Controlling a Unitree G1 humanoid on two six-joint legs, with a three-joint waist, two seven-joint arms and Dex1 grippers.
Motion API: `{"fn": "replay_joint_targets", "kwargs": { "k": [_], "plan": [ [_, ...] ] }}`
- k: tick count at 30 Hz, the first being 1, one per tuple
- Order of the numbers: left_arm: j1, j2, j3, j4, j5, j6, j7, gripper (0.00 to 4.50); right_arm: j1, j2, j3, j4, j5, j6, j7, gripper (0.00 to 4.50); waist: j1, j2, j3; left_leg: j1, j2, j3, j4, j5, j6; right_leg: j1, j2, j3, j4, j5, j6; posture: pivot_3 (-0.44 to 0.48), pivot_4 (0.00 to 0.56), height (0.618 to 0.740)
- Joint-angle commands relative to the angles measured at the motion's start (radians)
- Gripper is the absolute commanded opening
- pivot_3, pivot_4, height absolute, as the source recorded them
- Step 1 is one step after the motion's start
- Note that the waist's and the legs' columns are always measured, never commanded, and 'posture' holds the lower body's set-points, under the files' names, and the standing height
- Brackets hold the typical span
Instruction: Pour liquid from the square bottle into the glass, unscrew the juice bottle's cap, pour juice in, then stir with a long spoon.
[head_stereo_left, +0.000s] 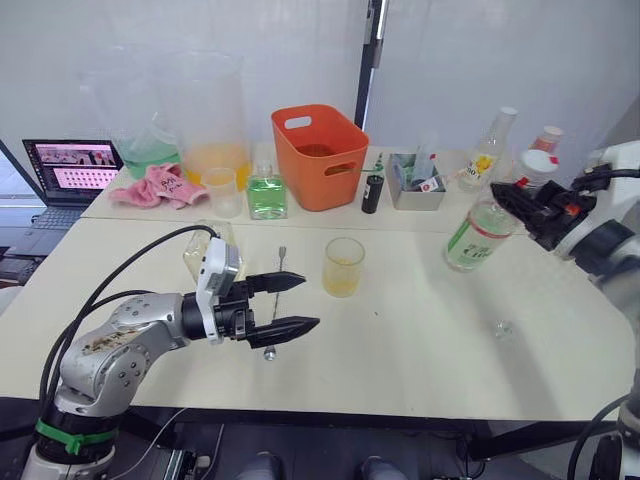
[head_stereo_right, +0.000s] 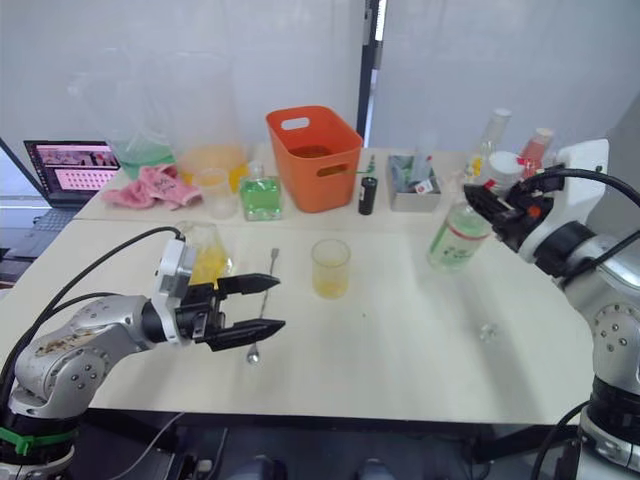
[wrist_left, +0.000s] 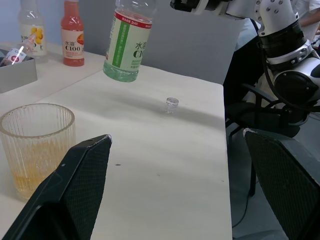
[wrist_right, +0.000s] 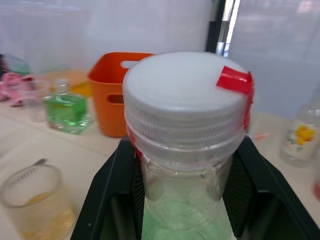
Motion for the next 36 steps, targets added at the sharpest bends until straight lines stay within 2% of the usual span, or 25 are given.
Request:
{"fn": "replay_joint_targets", "kwargs": {
  "k": [1,10,17,23,36],
  "plan": [
    [-0.040,0.000,0.005,0.027,0.012,-0.035,-0.035,4.50,-0.024,0.003,-0.013,-0.122,0.137,0.026,0.007,1.49,0.001,0.000,0.000,0.000,0.000,0.000,0.000,0.000,0.000,0.000,0.000,0.000,0.000,0.000,0.000,0.000,0.150,0.739],
    [-0.016,0.045,0.022,0.060,0.038,-0.051,-0.106,4.50,-0.055,0.067,0.165,-0.229,0.284,0.037,-0.007,1.49,-0.001,0.000,0.000,-0.001,0.000,0.000,0.000,0.000,0.000,-0.002,0.000,0.000,0.000,0.000,0.000,0.000,0.150,0.739],
    [0.039,0.090,0.028,0.049,0.061,-0.074,-0.149,4.50,-0.073,0.102,0.379,-0.224,0.176,-0.015,0.088,1.49,0.002,0.000,0.000,-0.007,0.001,-0.001,0.000,0.000,0.000,-0.008,0.000,0.000,0.001,0.000,0.000,0.000,0.150,0.739],
    [0.057,0.094,0.030,0.037,0.071,-0.084,-0.152,4.50,-0.019,0.103,0.542,-0.200,0.010,-0.119,0.210,1.49,0.005,-0.001,0.000,-0.008,0.000,-0.001,0.001,0.000,0.000,-0.008,0.000,-0.001,0.001,0.000,0.000,0.000,0.150,0.739],
    [0.063,0.108,0.019,0.023,0.091,-0.109,-0.178,4.50,0.030,0.125,0.613,-0.088,-0.160,-0.296,0.393,1.49,0.001,-0.001,0.000,-0.008,0.001,-0.001,0.001,0.000,0.000,-0.008,0.001,-0.002,0.001,0.000,0.000,0.000,0.150,0.739]
  ]
}}
